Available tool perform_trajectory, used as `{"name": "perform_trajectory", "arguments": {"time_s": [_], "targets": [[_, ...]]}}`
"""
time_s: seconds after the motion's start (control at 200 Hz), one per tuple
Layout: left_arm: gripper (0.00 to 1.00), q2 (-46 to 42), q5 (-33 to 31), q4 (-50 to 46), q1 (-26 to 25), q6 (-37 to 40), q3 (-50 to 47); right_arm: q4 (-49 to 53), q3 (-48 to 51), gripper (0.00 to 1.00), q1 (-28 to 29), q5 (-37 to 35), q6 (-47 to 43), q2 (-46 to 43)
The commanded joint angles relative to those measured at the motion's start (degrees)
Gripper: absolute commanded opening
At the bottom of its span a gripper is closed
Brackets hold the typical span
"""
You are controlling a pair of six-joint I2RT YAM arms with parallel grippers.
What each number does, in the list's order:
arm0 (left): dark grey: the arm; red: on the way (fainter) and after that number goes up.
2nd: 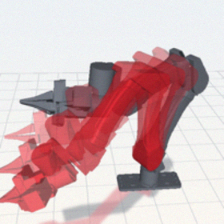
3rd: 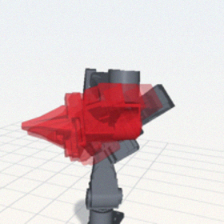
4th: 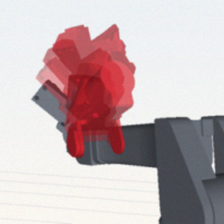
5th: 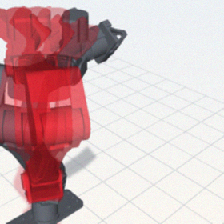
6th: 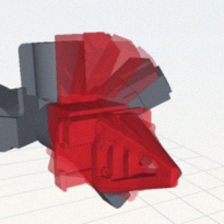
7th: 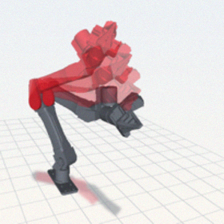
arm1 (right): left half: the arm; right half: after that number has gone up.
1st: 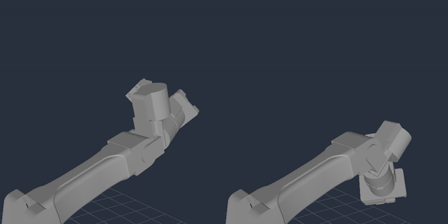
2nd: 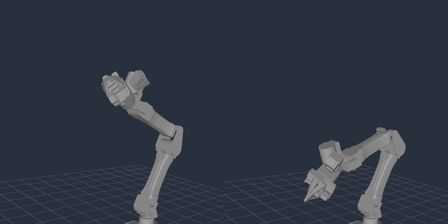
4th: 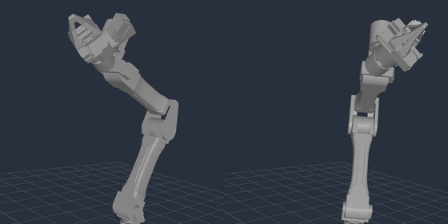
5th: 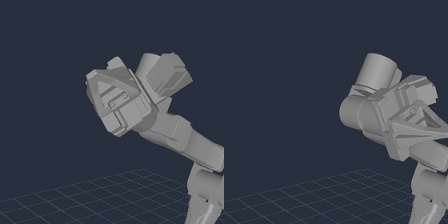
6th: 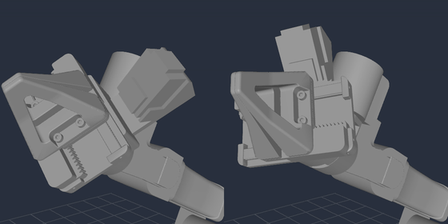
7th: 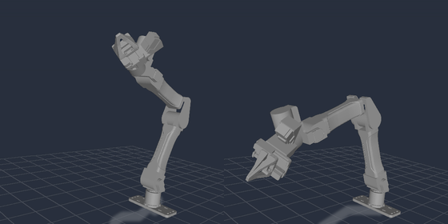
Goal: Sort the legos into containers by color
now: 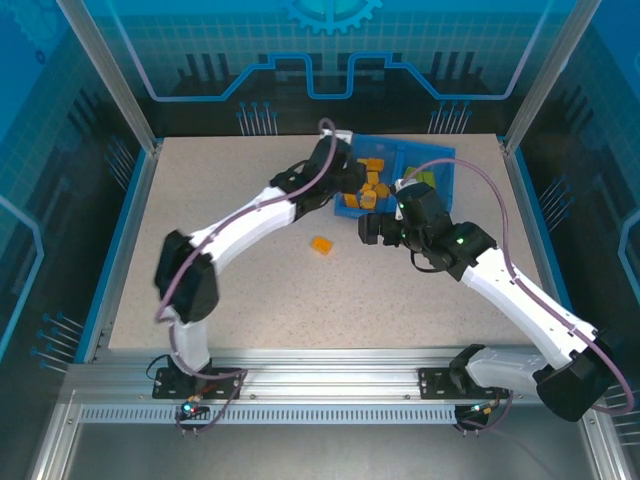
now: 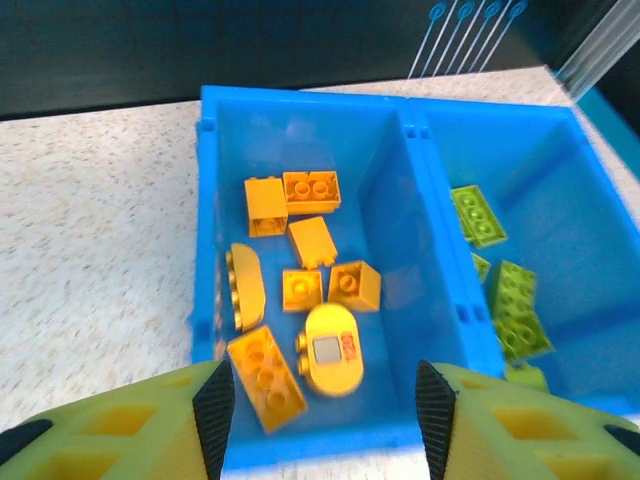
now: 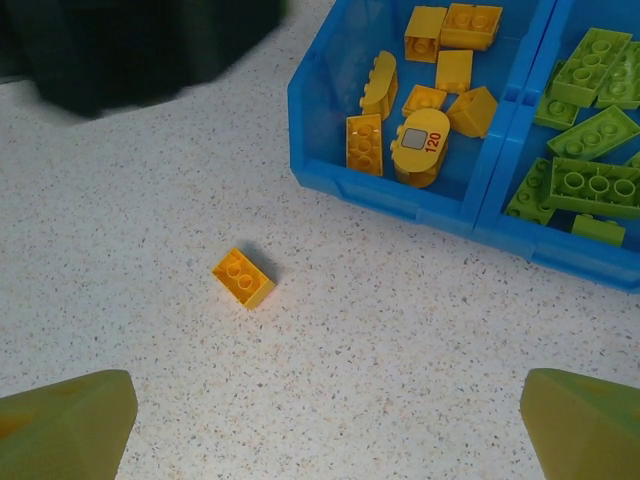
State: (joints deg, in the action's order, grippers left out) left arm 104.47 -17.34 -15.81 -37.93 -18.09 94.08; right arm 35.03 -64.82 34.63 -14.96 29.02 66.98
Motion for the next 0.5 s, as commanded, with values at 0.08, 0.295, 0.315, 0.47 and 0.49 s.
{"name": "perform_trajectory", "arguments": {"time_s": [0.08,0.295,0.315,0.47,0.49], "targets": [[0.55,-14.02,1.34,3.58,-0.34,1.67,-16.73,-1.06,-0.90,1.00,1.02,0.54,0.22,1.04],[0.53,-18.71,4.34,3.16,-0.30,9.31,-29.24,-1.62,-2.31,1.00,1.04,1.98,-0.01,3.56],[0.54,-18.19,5.30,2.60,-0.30,10.57,-29.40,-1.63,-2.46,1.00,1.05,2.16,-0.06,3.73],[0.68,-10.20,4.14,-6.07,0.38,12.66,-23.98,-1.09,-2.69,1.00,1.24,2.30,0.20,4.14],[0.71,-8.90,4.31,-7.24,0.63,12.79,-22.89,-1.02,-2.68,1.00,1.30,2.22,0.17,4.12]]}}
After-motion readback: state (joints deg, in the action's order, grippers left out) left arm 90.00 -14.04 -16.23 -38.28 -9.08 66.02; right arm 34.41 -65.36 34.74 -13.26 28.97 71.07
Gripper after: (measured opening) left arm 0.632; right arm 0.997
